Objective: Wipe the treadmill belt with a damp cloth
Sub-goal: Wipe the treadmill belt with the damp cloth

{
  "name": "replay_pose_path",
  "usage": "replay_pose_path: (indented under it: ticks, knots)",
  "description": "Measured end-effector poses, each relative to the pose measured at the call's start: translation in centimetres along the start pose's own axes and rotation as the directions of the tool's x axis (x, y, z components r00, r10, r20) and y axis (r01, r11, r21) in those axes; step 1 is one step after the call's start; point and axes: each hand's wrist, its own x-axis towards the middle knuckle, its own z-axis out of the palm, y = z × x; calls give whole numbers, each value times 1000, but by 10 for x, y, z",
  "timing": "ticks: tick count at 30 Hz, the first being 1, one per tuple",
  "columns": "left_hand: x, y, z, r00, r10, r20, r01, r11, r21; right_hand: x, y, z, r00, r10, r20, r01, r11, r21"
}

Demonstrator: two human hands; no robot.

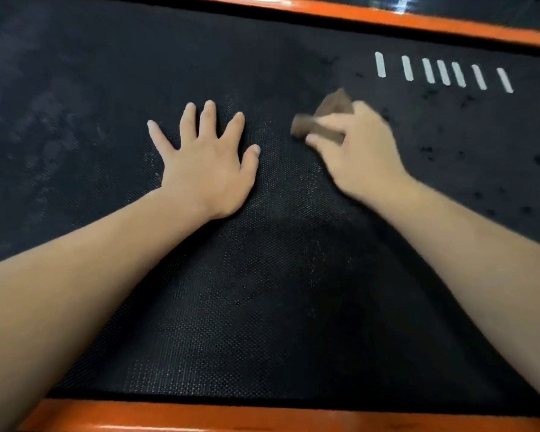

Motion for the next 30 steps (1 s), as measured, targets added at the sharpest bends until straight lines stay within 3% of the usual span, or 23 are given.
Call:
replay_pose_path:
  ticks: [3, 5, 8, 10, 15, 17, 19, 21, 25, 27, 28, 30]
  knots:
    - [11, 7, -3, 998, -42, -48, 39, 997, -63, -39, -13, -8, 975, -185, 122, 166, 975, 149]
    - [16, 11, -2, 991, -103, -80, 98, 993, -68, -11, -1, -9, 974, -191, 120, 184, 981, 66]
    - [24, 17, -1, 989, -148, 14, 149, 988, -42, 58, 26, -1, 995, 92, -36, -93, 995, -44]
    - [27, 20, -3, 984, -167, 59, 168, 986, -10, 66, 21, 9, 986, 158, -61, -161, 986, -51]
    - [28, 17, 2, 999, -44, 23, 42, 998, 56, 24, 2, -1, 981, -156, 111, 151, 987, 56]
    - [29, 14, 2, 1000, 12, 22, -13, 998, 61, 65, 26, 0, 996, -82, 39, 85, 994, -72]
    - [29, 15, 3, 1000, 22, 10, -22, 998, 58, 104, 49, 2, 986, 157, -60, -161, 984, -71]
    - [29, 16, 4, 1000, 17, 2, -17, 998, 64, 116, 51, 8, 965, 237, -111, -245, 967, -64]
    - [37, 16, 2, 993, 119, 26, -121, 986, 113, 79, 21, 12, 999, -16, 41, 14, 999, 53]
    - [41, 14, 2, 987, 157, 43, -160, 982, 104, 77, 25, 8, 992, -103, 79, 101, 994, 30]
    - [41, 14, 2, 986, 161, 48, -165, 981, 102, 91, 32, 8, 995, -81, 55, 82, 996, -24]
    - [40, 14, 4, 986, 159, 42, -162, 982, 100, 125, 51, 9, 995, 97, -27, -99, 994, -55]
